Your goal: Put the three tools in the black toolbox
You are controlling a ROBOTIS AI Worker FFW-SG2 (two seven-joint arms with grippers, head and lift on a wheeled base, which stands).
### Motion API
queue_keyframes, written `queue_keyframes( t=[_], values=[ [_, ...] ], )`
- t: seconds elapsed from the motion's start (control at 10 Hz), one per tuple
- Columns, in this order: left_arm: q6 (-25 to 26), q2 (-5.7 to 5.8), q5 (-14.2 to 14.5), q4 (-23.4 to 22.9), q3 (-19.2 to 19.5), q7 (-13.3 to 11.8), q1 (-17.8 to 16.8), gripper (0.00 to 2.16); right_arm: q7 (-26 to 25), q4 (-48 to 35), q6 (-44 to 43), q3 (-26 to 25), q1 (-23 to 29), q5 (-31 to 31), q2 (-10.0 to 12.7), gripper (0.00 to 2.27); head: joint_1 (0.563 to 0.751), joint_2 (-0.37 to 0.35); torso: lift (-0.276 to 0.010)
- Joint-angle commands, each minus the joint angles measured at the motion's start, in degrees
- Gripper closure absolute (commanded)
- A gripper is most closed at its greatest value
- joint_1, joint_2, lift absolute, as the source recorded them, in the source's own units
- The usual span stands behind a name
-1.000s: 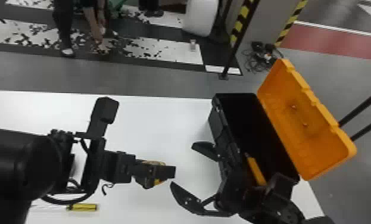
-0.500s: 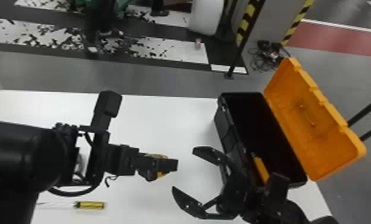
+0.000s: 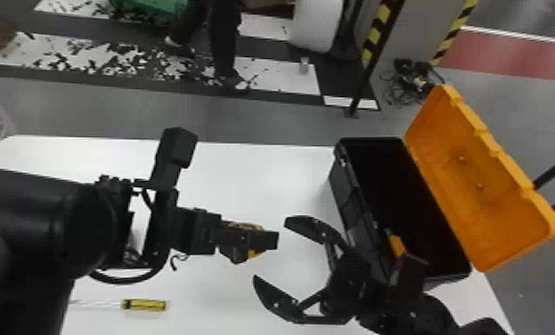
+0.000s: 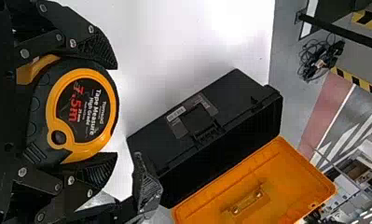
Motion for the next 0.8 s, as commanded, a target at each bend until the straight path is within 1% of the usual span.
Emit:
queue_keyframes(
  t=[0.0, 0.2, 0.3, 0.7],
  values=[
    [0.2, -0.15, 0.1, 0.2, 0.0, 0.0, -0.8, 1.83, -0.2, 0.0, 1.5, 0.3, -0.2, 0.1, 0.4, 0.07, 0.695, -0.168, -0.055],
    [0.2, -0.15, 1.4, 0.9, 0.0, 0.1, -0.6, 1.83, -0.5, 0.4, 1.8, 1.4, -1.0, 1.0, 1.0, 0.07, 0.695, -0.163, -0.055],
    [0.2, -0.15, 1.5, 1.3, 0.0, 0.2, -0.3, 1.83, -0.5, 0.5, 2.4, 1.5, -1.5, 1.5, 1.7, 0.07, 0.695, -0.159, -0.055],
    [0.2, -0.15, 2.1, 1.3, 0.0, 0.2, -0.1, 1.83, -0.4, 0.5, 4.6, 1.7, -2.4, 1.6, 2.9, 0.10, 0.695, -0.148, -0.055]
  ],
)
